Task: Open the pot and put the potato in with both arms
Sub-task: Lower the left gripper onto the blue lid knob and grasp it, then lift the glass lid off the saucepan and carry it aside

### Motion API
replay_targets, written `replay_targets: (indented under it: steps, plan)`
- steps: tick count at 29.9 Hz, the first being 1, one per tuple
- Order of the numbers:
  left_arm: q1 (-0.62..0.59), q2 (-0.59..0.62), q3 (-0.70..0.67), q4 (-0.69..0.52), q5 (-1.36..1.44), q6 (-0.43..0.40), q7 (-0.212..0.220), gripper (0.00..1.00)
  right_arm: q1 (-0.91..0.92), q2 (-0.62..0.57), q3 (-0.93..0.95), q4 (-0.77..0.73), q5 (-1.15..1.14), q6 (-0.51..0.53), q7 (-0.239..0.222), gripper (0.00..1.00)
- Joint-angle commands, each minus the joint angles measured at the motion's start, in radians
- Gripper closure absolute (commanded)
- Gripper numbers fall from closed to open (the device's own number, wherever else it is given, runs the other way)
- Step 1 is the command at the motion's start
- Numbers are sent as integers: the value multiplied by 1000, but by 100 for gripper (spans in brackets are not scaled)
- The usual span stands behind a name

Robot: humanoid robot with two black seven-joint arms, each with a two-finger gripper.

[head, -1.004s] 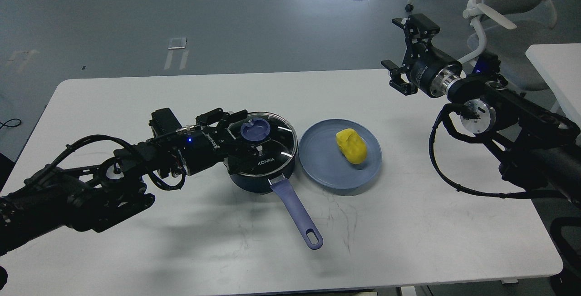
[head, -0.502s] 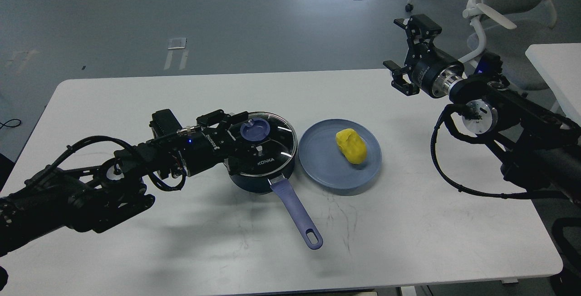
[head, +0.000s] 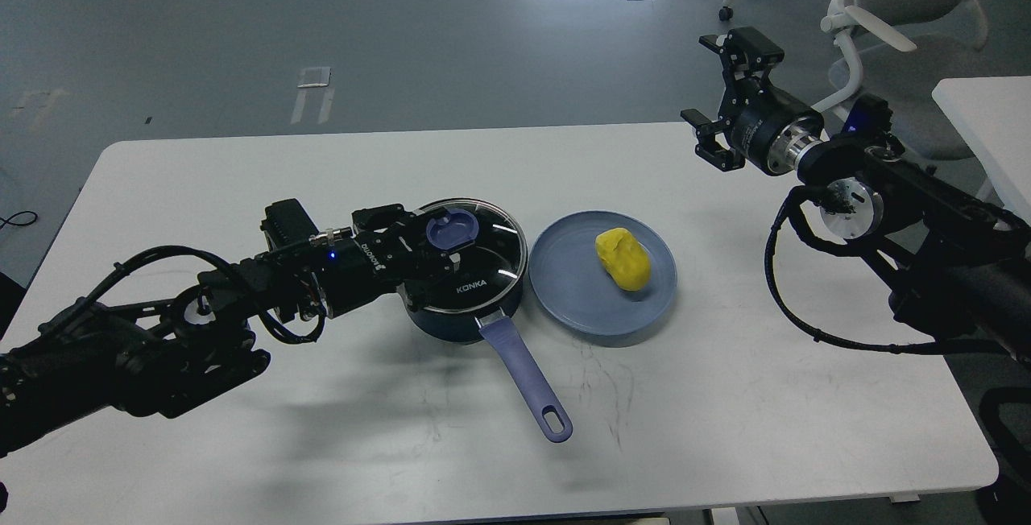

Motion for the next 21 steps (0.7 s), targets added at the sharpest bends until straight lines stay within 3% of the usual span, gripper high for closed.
replay_targets:
  steps: [1,21]
  plan:
    - [-1,9,0,-6,0,0,0,79,3,0,0,1,0,0,0,0]
    - [-8,98,-14,-129,-2,0,0,79,6,0,0,0,0,2,0,0]
